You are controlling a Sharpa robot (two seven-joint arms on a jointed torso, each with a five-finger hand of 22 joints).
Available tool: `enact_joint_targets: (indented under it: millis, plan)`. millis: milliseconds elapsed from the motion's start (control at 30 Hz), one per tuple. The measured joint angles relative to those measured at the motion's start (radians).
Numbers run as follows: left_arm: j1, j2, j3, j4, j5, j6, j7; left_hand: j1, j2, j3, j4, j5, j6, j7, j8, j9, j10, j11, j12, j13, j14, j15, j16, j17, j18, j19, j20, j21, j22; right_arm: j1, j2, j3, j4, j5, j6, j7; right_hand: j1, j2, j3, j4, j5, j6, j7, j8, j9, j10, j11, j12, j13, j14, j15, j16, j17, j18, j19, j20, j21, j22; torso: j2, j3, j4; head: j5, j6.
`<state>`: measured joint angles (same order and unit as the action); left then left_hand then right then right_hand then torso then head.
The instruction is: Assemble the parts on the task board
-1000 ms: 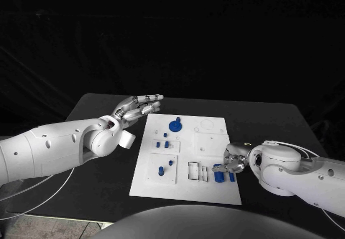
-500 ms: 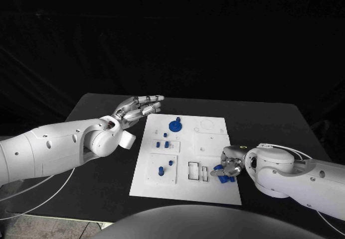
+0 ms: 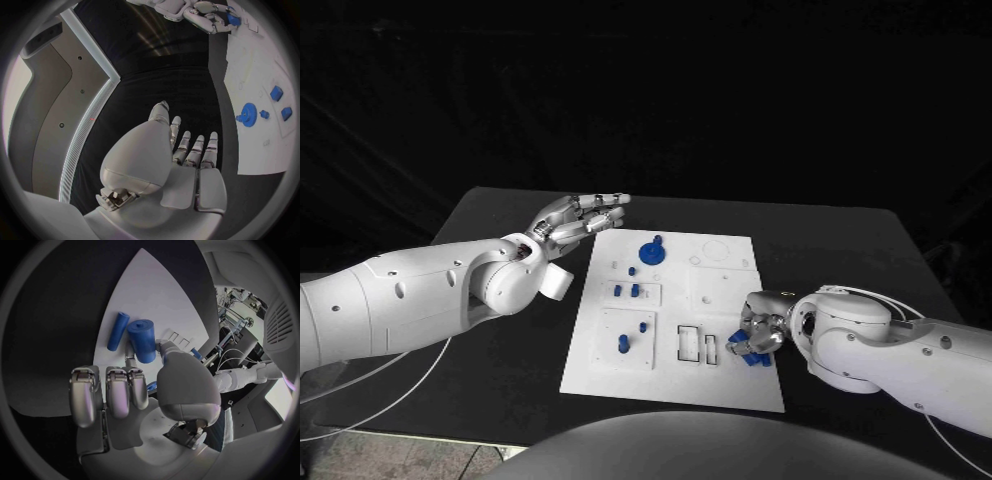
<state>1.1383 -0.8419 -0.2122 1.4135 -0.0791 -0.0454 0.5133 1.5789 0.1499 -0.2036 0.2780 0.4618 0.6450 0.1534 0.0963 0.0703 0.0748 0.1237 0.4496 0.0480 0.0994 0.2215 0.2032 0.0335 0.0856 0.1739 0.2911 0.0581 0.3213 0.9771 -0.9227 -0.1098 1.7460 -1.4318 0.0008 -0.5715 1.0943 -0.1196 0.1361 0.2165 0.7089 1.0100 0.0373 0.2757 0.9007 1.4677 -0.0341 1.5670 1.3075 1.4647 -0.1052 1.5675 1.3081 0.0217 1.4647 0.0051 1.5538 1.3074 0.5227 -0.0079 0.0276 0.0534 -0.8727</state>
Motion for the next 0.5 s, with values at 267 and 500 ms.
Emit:
enact_joint_targets:
  millis: [267, 500]
  plan:
    - [0.0, -0.004, 0.0, 0.001, 0.0, 0.001, -0.003, 0.0, 0.0, 0.0, 0.0, 0.0, 0.0, 0.0, 0.0, 0.0, -0.004, 0.004, 0.0, 0.0, 0.0, 0.0, 0.0, 0.0, 0.0, 0.0, 0.0, 0.0, 0.0, 0.01, -0.02, -0.005, 0.025, 0.188, -0.043, 0.004, 0.0, 0.0, 0.005, 0.005, 0.0, 0.009, 0.009, -0.001, -0.051, 0.001, 0.001, 0.0, 0.0, 0.0, 0.0, 0.0, 0.0, 0.0, 0.0, 0.0, 0.0, 0.0, 0.0, 0.0002, 0.0001, 0.005, 0.0]
    - [-0.001, 0.003, -0.001, -0.002, 0.0, 0.001, -0.006, 0.0, 0.0, 0.0, 0.0, 0.005, 0.0, 0.0, 0.0, 0.0, -0.004, 0.004, 0.0, 0.0, 0.004, 0.004, 0.0, 0.0, 0.0, 0.0, 0.0, 0.0, 0.0, 0.061, -0.024, 0.0, 0.05, 0.402, -0.072, 0.005, -0.026, 0.026, 0.017, 0.017, 0.0, 0.009, 0.009, -0.001, -0.036, 0.001, 0.002, 0.0, 0.0, 0.0, 0.0, 0.0, 0.0, 0.0, 0.0, 0.0, -0.007, 0.0, -0.001, -0.0011, 0.0002, -0.002, 0.0]
